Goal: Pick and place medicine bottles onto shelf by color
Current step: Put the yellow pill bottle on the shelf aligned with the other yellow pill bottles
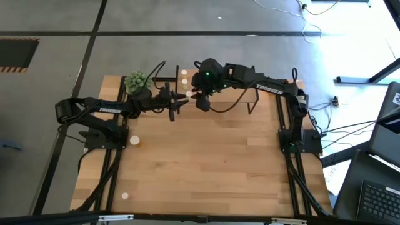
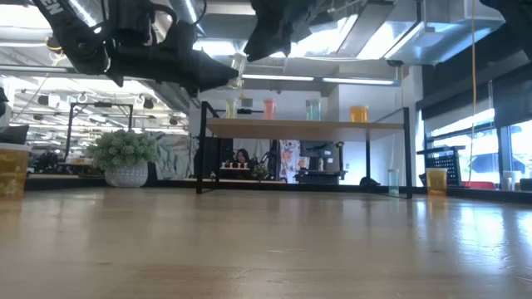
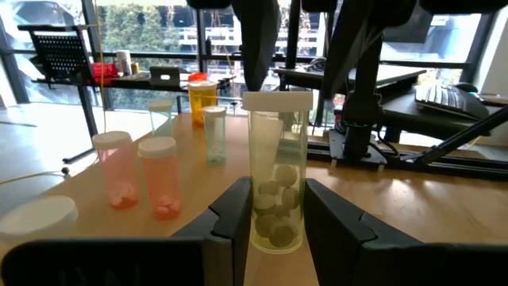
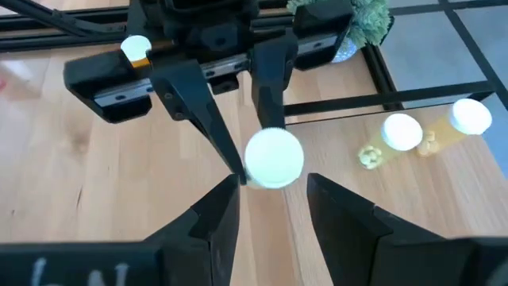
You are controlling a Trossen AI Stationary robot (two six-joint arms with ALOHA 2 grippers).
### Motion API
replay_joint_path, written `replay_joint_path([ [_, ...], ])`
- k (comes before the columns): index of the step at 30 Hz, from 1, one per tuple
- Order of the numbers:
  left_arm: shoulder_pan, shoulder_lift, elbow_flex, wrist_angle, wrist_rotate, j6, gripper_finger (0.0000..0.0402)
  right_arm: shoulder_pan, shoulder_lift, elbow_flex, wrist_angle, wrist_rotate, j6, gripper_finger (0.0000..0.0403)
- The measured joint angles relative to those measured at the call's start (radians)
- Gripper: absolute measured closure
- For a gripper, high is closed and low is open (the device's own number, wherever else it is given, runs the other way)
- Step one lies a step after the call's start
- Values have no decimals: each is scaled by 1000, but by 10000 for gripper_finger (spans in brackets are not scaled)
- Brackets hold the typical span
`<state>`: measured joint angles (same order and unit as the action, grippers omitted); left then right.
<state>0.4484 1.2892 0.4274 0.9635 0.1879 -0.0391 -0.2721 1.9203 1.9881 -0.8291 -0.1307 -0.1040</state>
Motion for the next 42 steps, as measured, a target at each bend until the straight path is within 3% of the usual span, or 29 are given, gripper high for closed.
replay_joint_path([
  [42,0,0,1,18,2,24,308,-32,20,-9,56,-99,25,251],
])
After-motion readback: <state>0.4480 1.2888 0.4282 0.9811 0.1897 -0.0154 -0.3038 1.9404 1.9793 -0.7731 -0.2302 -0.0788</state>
